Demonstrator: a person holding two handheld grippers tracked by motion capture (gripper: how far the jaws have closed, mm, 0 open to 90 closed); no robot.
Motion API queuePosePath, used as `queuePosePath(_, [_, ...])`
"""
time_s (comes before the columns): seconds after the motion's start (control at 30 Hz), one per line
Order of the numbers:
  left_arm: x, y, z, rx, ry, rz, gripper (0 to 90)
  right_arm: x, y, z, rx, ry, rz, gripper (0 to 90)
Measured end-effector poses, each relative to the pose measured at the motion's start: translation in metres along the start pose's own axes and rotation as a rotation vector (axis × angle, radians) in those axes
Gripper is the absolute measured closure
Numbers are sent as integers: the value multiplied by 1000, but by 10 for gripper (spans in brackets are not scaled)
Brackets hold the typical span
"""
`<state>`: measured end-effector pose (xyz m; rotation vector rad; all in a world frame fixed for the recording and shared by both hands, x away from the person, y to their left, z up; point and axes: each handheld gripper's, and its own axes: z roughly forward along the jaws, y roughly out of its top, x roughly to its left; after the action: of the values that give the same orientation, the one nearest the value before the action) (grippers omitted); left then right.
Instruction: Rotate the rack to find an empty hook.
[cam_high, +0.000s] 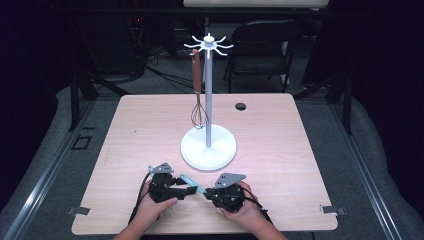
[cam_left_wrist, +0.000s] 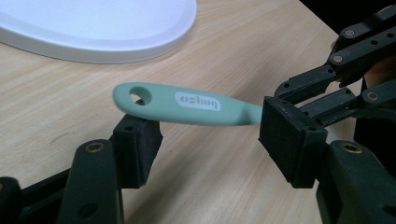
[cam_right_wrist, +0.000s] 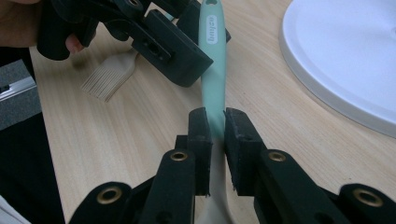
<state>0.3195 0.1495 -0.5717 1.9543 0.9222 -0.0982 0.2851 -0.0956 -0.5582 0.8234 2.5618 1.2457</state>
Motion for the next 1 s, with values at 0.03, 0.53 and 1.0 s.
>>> queuePosePath(0.03, [0,0,0,-1,-5,4,380,1,0,0,-5,0,1,809])
queuePosePath(0.53, [2,0,0,-5,-42,-23,389,7,0,5,12,15,-38,807])
queuePosePath(1.0, [5,-1,-1,-12,-34,-36,448,0,-5,4,59,60,51,755])
